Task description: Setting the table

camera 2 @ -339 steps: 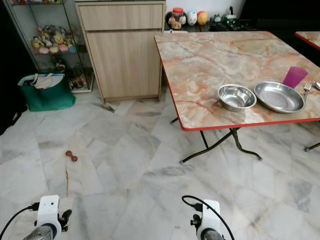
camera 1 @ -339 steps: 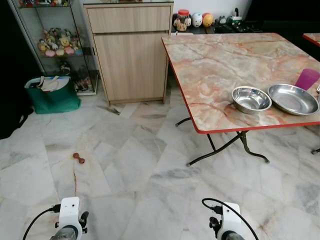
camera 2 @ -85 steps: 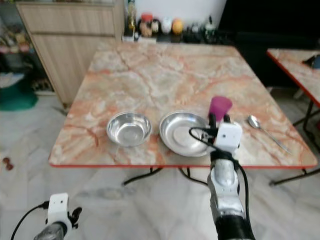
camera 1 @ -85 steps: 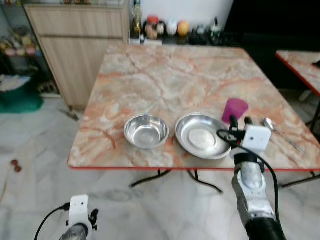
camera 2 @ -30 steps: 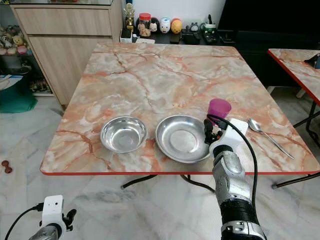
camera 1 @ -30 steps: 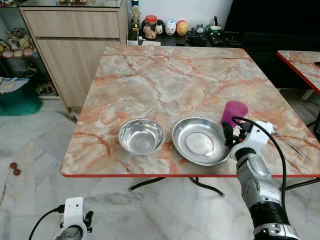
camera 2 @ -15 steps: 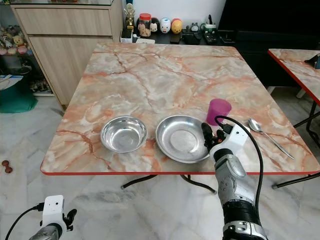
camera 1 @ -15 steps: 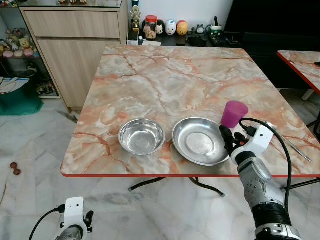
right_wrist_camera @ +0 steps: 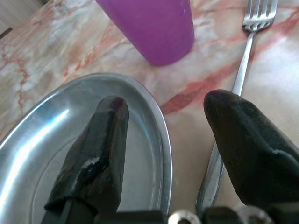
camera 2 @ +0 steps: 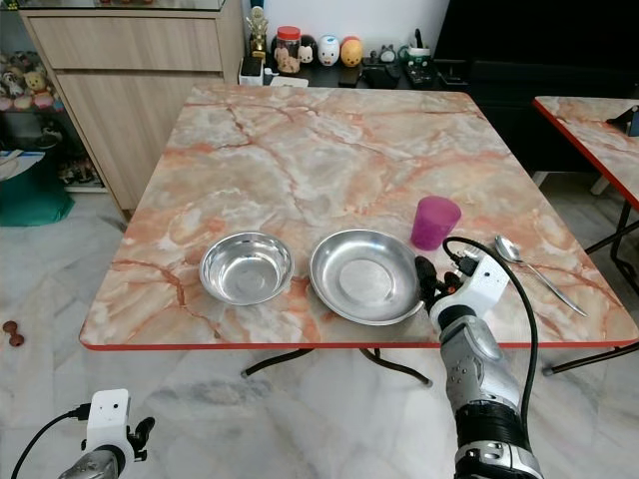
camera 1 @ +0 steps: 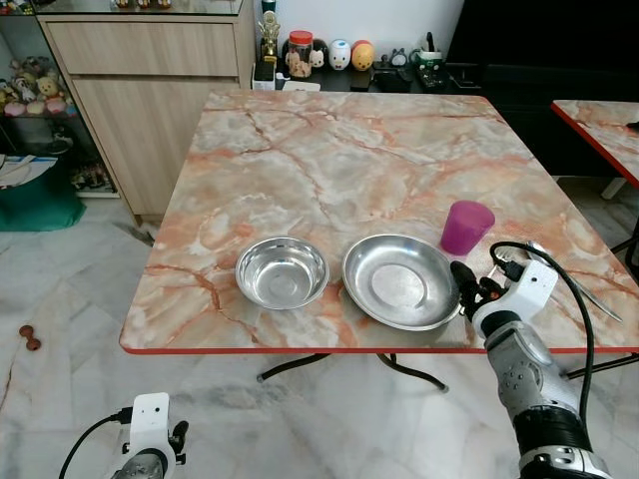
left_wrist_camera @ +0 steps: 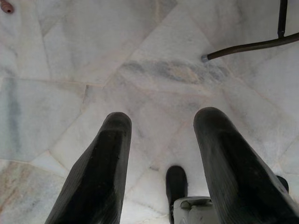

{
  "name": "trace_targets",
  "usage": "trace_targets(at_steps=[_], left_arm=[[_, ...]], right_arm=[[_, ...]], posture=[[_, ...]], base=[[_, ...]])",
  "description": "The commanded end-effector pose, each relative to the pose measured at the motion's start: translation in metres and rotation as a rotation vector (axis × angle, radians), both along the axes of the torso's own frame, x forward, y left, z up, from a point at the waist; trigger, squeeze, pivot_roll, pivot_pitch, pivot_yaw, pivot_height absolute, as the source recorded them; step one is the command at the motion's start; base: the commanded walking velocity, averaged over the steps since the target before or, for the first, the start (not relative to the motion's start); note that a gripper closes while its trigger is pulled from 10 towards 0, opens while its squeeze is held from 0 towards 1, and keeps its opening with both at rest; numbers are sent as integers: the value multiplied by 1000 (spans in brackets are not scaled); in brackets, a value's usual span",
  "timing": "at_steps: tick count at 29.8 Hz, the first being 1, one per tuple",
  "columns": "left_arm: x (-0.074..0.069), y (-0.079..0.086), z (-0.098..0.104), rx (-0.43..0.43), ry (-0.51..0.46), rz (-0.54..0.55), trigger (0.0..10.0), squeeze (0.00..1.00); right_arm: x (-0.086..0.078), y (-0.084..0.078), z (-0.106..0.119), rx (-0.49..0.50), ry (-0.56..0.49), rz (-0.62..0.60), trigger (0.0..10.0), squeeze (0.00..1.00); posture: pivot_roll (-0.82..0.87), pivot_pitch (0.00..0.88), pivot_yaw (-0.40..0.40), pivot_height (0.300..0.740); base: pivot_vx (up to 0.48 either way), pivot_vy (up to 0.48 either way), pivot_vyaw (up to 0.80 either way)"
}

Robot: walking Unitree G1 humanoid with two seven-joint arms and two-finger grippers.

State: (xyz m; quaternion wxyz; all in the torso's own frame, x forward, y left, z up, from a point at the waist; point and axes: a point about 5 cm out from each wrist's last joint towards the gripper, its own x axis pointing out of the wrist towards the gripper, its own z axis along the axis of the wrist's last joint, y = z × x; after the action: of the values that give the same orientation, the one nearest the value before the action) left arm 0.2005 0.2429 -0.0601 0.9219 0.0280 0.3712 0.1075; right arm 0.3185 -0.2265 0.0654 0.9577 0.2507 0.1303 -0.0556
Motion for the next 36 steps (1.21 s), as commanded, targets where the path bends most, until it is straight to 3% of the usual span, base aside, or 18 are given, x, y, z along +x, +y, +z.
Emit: trace_targets(at_steps=[1, 36], left_arm=[[-2, -1, -2, -3, 13, -7, 10000, 0], [0, -4, -1, 17, 12, -48, 10000, 0]], right_arm=[[3, 2, 1, 3, 8, 6, 10000, 0], [7, 14, -5, 44, 24, 30, 10000, 0]], posture=[[-33, 0, -40, 740], [-30, 4, -39, 740]], base=[[0, 0, 0], [0, 0, 0]])
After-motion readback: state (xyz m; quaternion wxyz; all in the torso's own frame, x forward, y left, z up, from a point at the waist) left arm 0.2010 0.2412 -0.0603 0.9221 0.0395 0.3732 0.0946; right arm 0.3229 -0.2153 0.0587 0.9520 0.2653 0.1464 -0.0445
